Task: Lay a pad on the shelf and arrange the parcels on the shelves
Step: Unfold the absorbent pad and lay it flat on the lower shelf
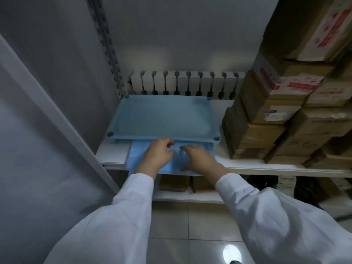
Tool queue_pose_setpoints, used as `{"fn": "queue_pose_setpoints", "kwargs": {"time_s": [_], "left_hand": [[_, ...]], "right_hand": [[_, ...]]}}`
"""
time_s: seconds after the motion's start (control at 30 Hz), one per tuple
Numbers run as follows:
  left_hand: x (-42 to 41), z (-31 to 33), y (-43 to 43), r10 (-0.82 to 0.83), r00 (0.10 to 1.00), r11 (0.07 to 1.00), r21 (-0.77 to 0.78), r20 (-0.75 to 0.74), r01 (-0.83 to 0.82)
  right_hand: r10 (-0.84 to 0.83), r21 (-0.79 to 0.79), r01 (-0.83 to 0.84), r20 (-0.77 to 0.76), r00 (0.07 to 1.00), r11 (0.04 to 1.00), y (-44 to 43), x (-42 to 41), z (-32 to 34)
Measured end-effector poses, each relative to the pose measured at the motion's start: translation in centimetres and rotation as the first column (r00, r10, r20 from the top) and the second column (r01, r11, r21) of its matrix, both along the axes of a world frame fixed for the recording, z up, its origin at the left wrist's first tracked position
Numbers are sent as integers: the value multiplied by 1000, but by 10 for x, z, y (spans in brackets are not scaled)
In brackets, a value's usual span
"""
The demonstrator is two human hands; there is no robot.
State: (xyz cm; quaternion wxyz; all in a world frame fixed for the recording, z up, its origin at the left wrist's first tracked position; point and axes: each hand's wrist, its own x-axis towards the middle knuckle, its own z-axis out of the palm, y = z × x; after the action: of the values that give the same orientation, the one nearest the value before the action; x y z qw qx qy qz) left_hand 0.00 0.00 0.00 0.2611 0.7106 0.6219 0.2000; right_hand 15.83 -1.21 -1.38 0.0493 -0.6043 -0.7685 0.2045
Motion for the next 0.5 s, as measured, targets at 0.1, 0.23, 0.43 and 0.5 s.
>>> {"fn": "queue_pose_setpoints", "kwargs": {"time_s": [0.1,0.23,0.43,0.5], "left_hand": [[-7,-9,-1,-20,995,999,-51,-100,15],[-13,-14,-2,-57,987,995,-87,-149,44],[-18,-12,5,-158,951,982,-139,-265,124],[-21,-12,6,-185,932,973,-193,-312,128]], "right_hand": [[125,-36,-120,181,976,992,-8,-1,-16],[150,40,-166,259,954,985,-5,0,-28],[8,100,-26,177,984,995,8,6,-19],[-21,105,10,107,994,994,10,7,-17]]}}
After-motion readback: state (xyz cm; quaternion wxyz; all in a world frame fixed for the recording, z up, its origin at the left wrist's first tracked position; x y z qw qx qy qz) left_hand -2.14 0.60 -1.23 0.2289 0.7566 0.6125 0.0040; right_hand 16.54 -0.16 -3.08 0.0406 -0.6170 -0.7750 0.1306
